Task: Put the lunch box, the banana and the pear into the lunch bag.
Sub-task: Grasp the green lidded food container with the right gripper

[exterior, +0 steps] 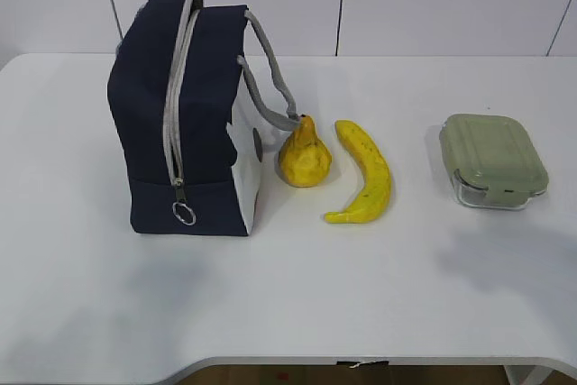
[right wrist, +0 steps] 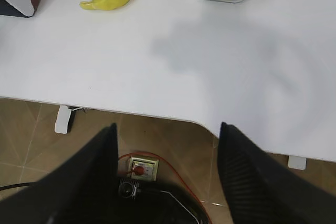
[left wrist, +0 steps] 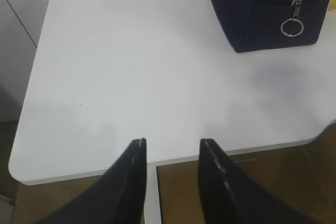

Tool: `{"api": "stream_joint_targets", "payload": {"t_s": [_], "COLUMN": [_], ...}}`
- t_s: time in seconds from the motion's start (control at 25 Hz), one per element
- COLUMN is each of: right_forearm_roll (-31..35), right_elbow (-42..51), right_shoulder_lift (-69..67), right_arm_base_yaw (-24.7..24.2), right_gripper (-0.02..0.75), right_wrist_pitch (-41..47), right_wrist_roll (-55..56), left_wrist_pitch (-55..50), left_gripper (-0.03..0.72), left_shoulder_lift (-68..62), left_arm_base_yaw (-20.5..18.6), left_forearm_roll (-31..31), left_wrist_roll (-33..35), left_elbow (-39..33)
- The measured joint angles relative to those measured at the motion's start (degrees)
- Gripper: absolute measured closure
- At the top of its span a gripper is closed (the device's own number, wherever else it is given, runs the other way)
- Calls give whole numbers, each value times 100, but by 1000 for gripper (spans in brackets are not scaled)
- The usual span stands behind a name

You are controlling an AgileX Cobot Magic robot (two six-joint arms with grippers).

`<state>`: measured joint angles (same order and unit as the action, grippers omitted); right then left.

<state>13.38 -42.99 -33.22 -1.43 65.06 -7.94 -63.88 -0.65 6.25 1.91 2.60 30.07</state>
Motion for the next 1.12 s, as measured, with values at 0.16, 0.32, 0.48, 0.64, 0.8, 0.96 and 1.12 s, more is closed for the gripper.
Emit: {"api": "stream_joint_targets", "payload": {"t_s": [0.16,0.32,0.48,0.64,0.8,0.96,1.12], "right_forearm_roll": [13,13,54,212,320,767,1707], "right_elbow": [-380,-767,-1160,-1511,-1686,-1708,-1708], "right_shoulder_lift": [-810,-1540,-2166,-2807,-3314,-3779,-4171], "right_arm_base_yaw": [0,0,0,0,0,-374,-1095], "right_gripper": [265,265,265,265,266,266,266], "right_wrist_pitch": [-19,-93,-166,-225,-472,-603,-566], "right_wrist_roll": [14,27,-32,-188,-322,-676,-1502], "left_wrist_pitch": [0,0,0,0,0,0,0], "left_gripper": [439,439,442,443,443,443,443], "left_shoulder_lift": [0,0,0,0,0,0,0], "left_arm_base_yaw": [0,0,0,0,0,0,0], "left_forearm_roll": [0,0,0,0,0,0,0], "left_wrist_roll": [0,0,0,0,0,0,0], "left_elbow": [0,0,0,0,0,0,0]}}
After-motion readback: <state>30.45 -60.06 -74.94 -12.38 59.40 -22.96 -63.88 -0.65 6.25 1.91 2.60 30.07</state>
